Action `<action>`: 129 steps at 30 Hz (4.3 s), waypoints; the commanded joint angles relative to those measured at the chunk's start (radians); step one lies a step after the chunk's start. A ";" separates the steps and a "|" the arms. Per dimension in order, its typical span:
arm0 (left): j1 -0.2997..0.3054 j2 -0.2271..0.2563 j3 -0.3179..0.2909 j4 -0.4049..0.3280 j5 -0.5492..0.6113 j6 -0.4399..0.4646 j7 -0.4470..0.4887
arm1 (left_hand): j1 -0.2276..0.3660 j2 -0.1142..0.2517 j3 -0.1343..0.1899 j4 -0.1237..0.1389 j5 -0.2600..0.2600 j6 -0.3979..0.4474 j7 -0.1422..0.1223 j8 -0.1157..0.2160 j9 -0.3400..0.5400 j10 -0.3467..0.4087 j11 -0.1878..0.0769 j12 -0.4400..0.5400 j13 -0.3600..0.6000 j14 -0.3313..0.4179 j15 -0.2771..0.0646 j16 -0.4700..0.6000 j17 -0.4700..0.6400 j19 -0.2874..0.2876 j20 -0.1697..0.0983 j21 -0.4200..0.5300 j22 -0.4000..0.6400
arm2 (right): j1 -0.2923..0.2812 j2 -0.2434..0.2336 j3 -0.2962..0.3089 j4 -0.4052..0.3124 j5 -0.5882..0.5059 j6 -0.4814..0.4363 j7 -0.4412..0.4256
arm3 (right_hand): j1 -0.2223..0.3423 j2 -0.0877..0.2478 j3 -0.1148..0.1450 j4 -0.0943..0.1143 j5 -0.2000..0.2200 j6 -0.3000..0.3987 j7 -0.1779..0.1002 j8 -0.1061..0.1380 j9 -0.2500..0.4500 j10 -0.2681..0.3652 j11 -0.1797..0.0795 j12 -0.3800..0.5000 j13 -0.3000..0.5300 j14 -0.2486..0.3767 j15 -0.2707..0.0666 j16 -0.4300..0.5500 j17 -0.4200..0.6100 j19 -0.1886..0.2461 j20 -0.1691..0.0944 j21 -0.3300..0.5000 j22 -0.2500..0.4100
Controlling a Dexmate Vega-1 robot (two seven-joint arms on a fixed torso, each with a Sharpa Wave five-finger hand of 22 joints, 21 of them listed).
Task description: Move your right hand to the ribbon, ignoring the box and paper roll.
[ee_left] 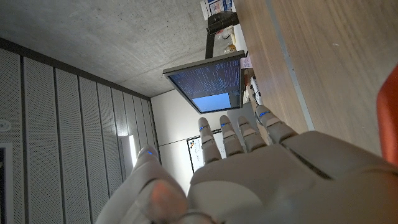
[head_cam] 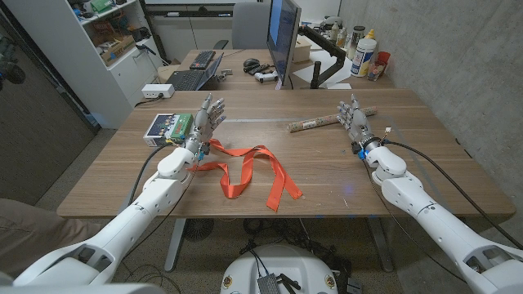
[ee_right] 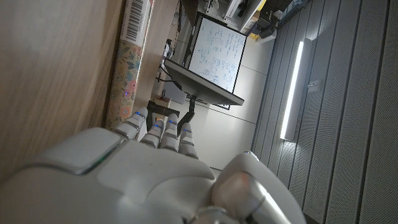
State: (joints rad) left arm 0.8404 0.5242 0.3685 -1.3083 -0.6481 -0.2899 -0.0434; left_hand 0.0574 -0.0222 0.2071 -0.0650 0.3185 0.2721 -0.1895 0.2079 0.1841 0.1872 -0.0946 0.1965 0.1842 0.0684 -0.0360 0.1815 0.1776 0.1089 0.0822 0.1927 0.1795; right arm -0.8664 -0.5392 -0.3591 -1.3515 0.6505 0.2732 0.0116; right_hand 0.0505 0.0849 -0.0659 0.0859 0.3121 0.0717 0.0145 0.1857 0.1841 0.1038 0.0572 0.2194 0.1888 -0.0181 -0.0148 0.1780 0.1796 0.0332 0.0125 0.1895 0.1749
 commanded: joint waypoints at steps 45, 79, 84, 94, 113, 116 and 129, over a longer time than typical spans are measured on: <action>0.013 0.016 0.000 -0.020 -0.015 0.005 -0.034 | 0.009 0.002 0.005 -0.004 0.006 0.010 0.005 -0.001 0.004 0.010 0.004 0.005 0.005 -0.001 -0.029 0.005 0.003 0.005 -0.005 0.006 0.002 | -0.070 -0.186 -0.021 -0.318 -0.196 -0.241 -0.176 | 0.021 0.014 0.011 -0.003 0.005 -0.017 -0.005 0.004 0.003 -0.028 -0.009 -0.007 0.001 -0.057 -0.011 -0.005 0.000 -0.030 -0.002 -0.002 0.005; -0.004 0.014 0.013 -0.004 -0.019 0.017 -0.066 | 0.008 0.003 0.002 -0.006 0.004 0.001 0.005 -0.008 0.004 -0.002 0.008 0.002 0.005 -0.013 -0.019 0.004 0.003 0.009 0.012 0.008 0.002 | -0.025 -0.325 -0.104 -0.587 -0.435 -0.656 -0.261 | 0.067 0.025 0.034 -0.030 0.009 -0.040 -0.018 0.006 0.002 -0.109 -0.034 -0.023 0.001 -0.164 -0.021 -0.010 -0.001 -0.102 -0.024 -0.006 0.005; -0.009 0.010 0.014 0.004 -0.016 0.011 -0.066 | 0.008 0.003 0.002 -0.007 0.004 -0.001 0.008 -0.009 0.004 -0.005 0.009 0.001 0.005 -0.017 -0.019 0.003 0.003 0.022 0.016 0.013 0.001 | -0.006 -0.331 -0.123 -0.610 -0.473 -0.703 -0.258 | 0.071 0.024 0.036 -0.033 0.010 -0.041 -0.018 0.006 0.002 -0.115 -0.035 -0.024 0.001 -0.168 -0.023 -0.009 -0.001 -0.104 -0.024 -0.006 0.005; -0.004 0.006 0.013 0.004 -0.012 -0.002 -0.061 | 0.012 0.003 0.000 -0.012 0.003 0.001 0.015 -0.010 0.004 -0.004 0.009 0.004 0.005 -0.026 -0.066 0.002 0.002 0.015 -0.041 0.006 -0.002 | 0.091 -0.352 -0.247 -0.712 -0.649 -0.940 -0.221 | 0.079 0.021 0.038 -0.039 0.012 -0.039 -0.022 0.008 0.002 -0.113 -0.045 -0.019 0.001 -0.157 -0.028 -0.001 -0.001 -0.101 -0.028 -0.001 0.004; 0.002 0.010 0.014 -0.001 -0.007 -0.006 -0.059 | 0.021 -0.002 -0.001 -0.021 0.005 0.004 0.025 -0.009 0.004 -0.005 0.012 0.005 0.005 -0.036 -0.072 0.000 0.000 -0.004 -0.093 -0.002 -0.003 | 0.105 -0.352 -0.288 -0.752 -0.757 -0.970 -0.190 | 0.084 0.019 0.039 -0.044 0.014 -0.041 -0.025 0.007 0.002 -0.135 -0.053 -0.020 0.001 -0.177 -0.035 -0.001 -0.001 -0.103 -0.025 0.001 0.004; 0.002 0.013 0.014 -0.001 -0.007 -0.004 -0.061 | 0.021 -0.002 -0.001 -0.021 0.005 0.004 0.025 -0.009 0.004 -0.006 0.012 0.005 0.005 -0.036 -0.072 0.000 0.000 -0.004 -0.093 -0.002 -0.003 | 0.118 -0.352 -0.300 -0.746 -0.766 -0.960 -0.162 | 0.082 0.018 0.038 -0.043 0.014 -0.041 -0.026 0.007 0.002 -0.131 -0.053 -0.018 0.001 -0.174 -0.037 0.000 -0.001 -0.100 -0.025 0.003 0.004; -0.009 0.017 0.015 0.006 -0.007 -0.007 -0.080 | 0.024 -0.004 -0.002 -0.024 0.006 0.003 0.023 -0.010 0.004 -0.007 0.011 0.005 0.005 -0.037 -0.071 0.001 0.000 -0.005 -0.093 -0.002 -0.003 | 0.178 -0.365 -0.357 -0.771 -0.841 -0.987 -0.037 | 0.079 0.015 0.035 -0.042 0.014 -0.040 -0.030 0.007 0.003 -0.130 -0.061 -0.015 0.000 -0.169 -0.040 0.003 -0.001 -0.098 -0.026 0.004 0.004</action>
State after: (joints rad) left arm 0.8402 0.5383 0.3822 -1.3071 -0.6552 -0.2944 -0.1112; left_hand 0.0705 -0.0248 0.2021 -0.0832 0.3184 0.2749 -0.1713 0.1994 0.1836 0.1831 -0.0875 0.1964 0.1835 0.0394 -0.0362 0.1812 0.1769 0.1049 -0.0036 0.1953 0.1769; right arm -0.7277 -0.8971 -0.6763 -2.1063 -0.1282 -0.6983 -0.1182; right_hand 0.1234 0.1066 -0.0257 0.0456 0.3196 0.0302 -0.0090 0.1857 0.1835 -0.0250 0.0034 0.1973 0.1861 -0.1662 -0.0341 0.1739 0.1771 -0.0618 -0.0107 0.1857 0.1744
